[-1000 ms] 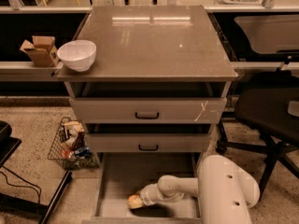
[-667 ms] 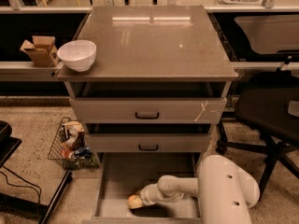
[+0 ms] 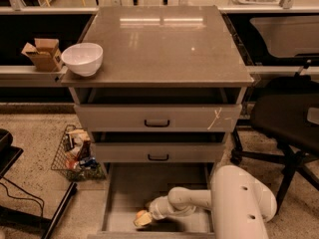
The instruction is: Place orange into bottom drawer
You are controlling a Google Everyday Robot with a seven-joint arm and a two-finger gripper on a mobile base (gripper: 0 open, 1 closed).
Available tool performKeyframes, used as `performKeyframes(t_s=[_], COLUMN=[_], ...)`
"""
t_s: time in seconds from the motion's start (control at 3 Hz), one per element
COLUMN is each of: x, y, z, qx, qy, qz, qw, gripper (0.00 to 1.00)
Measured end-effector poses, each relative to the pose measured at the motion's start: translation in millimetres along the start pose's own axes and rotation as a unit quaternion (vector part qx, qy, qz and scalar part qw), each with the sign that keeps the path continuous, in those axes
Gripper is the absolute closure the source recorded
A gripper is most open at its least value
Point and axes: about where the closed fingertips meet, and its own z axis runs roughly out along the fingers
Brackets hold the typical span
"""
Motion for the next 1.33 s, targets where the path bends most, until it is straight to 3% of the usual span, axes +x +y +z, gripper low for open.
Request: performKeyframes(t_s=[0.67,1.0,1.33], x=[-1,-11,-20], y=[5,21,41], z=[2,-12,-51], qx=[-0.010,-0.034,-0.051], qy=[-0.009,-0.030,-0.043], qz=[-0.006,-0.031,-0.063], qw=[0.9999,0.9985,0.9958], gripper=[0.00,0.00,0.00])
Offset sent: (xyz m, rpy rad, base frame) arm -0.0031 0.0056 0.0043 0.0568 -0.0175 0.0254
